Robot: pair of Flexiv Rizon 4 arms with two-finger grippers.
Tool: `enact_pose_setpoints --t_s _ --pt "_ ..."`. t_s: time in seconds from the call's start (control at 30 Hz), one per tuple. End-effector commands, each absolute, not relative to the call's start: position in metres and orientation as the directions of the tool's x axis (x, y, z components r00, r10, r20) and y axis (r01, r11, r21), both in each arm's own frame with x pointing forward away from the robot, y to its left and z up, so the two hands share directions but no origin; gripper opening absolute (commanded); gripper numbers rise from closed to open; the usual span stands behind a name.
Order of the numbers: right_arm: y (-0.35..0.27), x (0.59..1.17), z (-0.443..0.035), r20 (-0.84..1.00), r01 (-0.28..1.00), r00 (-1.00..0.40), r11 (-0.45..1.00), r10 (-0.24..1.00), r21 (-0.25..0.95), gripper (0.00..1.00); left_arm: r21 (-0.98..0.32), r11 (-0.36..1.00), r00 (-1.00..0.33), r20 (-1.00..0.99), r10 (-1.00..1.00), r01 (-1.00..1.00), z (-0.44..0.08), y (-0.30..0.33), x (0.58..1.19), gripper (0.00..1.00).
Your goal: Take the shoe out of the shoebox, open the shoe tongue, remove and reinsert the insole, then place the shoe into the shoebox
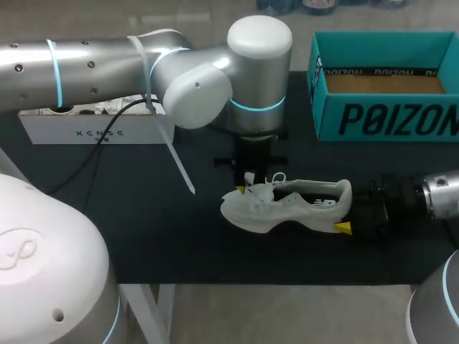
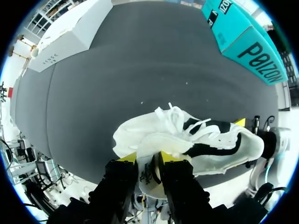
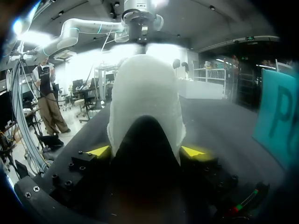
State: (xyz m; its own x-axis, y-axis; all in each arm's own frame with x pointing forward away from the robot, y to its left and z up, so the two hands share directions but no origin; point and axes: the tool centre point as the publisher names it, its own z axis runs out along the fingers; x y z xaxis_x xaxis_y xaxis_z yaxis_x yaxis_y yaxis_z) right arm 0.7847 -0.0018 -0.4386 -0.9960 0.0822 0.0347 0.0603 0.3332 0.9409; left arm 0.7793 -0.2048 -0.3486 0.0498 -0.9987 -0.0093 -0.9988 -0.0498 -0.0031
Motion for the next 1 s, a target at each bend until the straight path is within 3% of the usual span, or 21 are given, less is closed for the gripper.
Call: enact_pose_setpoints --t_s 0.03,0.07,0.1,0.33,0.47,0.53,0.7,0.73,1.0 --pt "0.000 0.785 -0.444 0.036 0.062 -0.996 0.336 0.085 0.940 0.00 -0.013 -0.038 0.038 -0.003 -0.999 -0.999 -0.337 -0.205 0.780 0.51" --pt "0.000 0.785 -0.444 0.036 0.062 -0.996 0.336 0.085 0.940 0.00 -0.014 -0.033 0.032 0.002 -0.999 -0.999 -0.334 -0.206 0.781 0.98" --pt "0.000 0.785 -0.444 0.036 0.062 -0.996 0.336 0.085 0.940 0.00 -0.023 -0.025 0.025 0.001 -1.000 -0.999 -0.330 -0.207 0.782 1.00" --pt "0.000 0.785 -0.444 0.036 0.062 -0.996 0.336 0.085 0.940 0.00 -0.006 0.106 -0.105 -0.017 -0.994 -0.994 -0.305 -0.225 0.791 1.00" --pt "0.000 0.785 -0.444 0.036 0.062 -0.996 0.336 0.085 0.940 0.00 -0.018 0.427 -0.427 0.075 -0.901 -0.904 -0.285 -0.238 0.792 1.00" --pt "0.000 0.785 -0.444 0.036 0.062 -0.996 0.336 0.085 0.940 0.00 -0.020 0.561 -0.561 0.030 -0.827 -0.828 -0.277 -0.243 0.791 1.00" --pt "0.000 0.785 -0.444 0.036 0.062 -0.996 0.336 0.085 0.940 0.00 0.052 0.960 -0.959 0.050 -0.277 -0.275 -0.268 -0.253 0.777 1.00" --pt "0.000 0.785 -0.444 0.036 0.062 -0.996 0.336 0.085 0.940 0.00 0.126 0.989 -0.993 0.076 -0.091 -0.081 -0.271 -0.251 0.769 1.00" --pt "0.000 0.785 -0.444 0.036 0.062 -0.996 0.336 0.085 0.940 0.00 0.126 0.989 -0.993 0.076 -0.091 -0.081 -0.271 -0.251 0.769 1.00"
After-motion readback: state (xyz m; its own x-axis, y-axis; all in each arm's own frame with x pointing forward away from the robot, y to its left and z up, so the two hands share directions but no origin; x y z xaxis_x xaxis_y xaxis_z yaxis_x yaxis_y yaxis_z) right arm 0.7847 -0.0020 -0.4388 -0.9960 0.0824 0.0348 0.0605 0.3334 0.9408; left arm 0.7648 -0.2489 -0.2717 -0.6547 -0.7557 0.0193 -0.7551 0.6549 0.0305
